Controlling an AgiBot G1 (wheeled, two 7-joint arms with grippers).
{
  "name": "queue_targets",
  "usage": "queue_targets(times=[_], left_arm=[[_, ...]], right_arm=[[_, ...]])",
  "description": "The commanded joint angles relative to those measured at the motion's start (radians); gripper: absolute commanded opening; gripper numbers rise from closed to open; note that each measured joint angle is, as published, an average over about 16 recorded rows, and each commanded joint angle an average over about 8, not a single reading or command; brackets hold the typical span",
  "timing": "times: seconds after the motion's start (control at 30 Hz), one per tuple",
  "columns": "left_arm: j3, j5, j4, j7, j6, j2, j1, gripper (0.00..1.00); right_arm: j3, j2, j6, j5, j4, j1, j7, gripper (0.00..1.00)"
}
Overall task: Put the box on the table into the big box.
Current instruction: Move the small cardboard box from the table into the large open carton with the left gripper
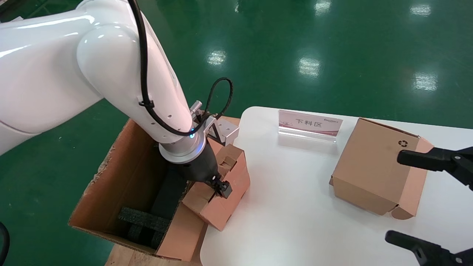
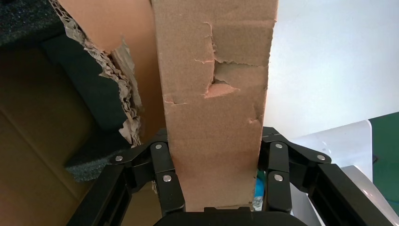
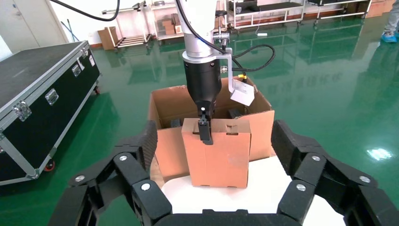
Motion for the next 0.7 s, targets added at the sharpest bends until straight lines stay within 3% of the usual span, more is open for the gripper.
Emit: queue_targets(times=[0.03, 0.3, 0.7], left_arm=[[0.001, 0.0, 0.0, -0.001, 0.0, 0.0, 0.0, 0.0], [-0.039, 0.016, 0.011, 0.042, -0.01, -0.043, -0.023, 0.0], [-0.208, 0.024, 0.02, 0.167, -0.037, -0.152, -0.102, 0.0]], right_arm=[[0.0, 0.0, 0.0, 0.0, 0.0, 0.0, 0.0, 1.0], [0.0, 0.0, 0.0, 0.0, 0.0, 0.0, 0.0, 1.0], [0.0, 0.0, 0.0, 0.0, 0.0, 0.0, 0.0, 1.0]])
